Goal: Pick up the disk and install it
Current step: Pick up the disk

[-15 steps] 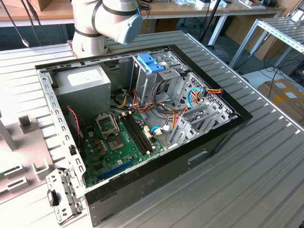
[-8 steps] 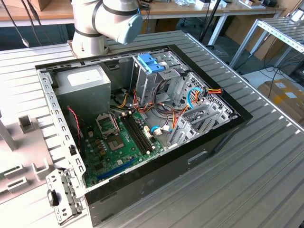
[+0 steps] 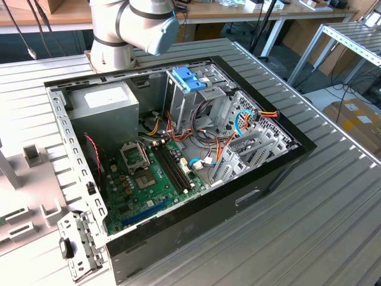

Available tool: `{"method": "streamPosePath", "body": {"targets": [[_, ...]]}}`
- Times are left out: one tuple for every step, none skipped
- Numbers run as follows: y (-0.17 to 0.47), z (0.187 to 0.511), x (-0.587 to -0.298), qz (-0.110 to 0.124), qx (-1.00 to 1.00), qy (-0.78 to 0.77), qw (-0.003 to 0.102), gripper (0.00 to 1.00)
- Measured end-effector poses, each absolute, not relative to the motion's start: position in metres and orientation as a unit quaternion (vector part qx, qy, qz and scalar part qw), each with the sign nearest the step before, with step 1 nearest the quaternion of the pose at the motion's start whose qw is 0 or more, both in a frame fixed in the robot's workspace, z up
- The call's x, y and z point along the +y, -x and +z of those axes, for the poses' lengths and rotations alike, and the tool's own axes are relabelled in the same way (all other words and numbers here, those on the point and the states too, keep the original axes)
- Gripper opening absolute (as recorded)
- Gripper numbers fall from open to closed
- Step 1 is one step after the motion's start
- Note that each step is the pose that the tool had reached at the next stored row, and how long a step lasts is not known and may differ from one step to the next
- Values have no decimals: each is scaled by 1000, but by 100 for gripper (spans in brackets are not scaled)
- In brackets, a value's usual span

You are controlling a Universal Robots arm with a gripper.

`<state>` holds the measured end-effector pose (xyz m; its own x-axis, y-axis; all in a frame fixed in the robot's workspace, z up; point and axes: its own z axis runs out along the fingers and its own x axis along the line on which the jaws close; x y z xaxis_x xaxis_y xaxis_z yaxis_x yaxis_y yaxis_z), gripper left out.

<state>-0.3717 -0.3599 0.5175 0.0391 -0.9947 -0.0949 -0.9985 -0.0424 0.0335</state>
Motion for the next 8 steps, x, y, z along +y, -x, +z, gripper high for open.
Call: {"method": "streamPosePath", "body": {"targets": [[371,517,-360,46,692,720,21,37],[370,517,-360,46,692,720,21,37],[370,517,-360,46,692,720,21,37],[369,517,-360,46,692,720,21,37],[369,517,-361,46,692,720,21,37],[368,517,-361,46,692,720,21,37],[368,517,-361,46,692,720,21,37],[367,517,-361,46,692,720,21,37]]}}
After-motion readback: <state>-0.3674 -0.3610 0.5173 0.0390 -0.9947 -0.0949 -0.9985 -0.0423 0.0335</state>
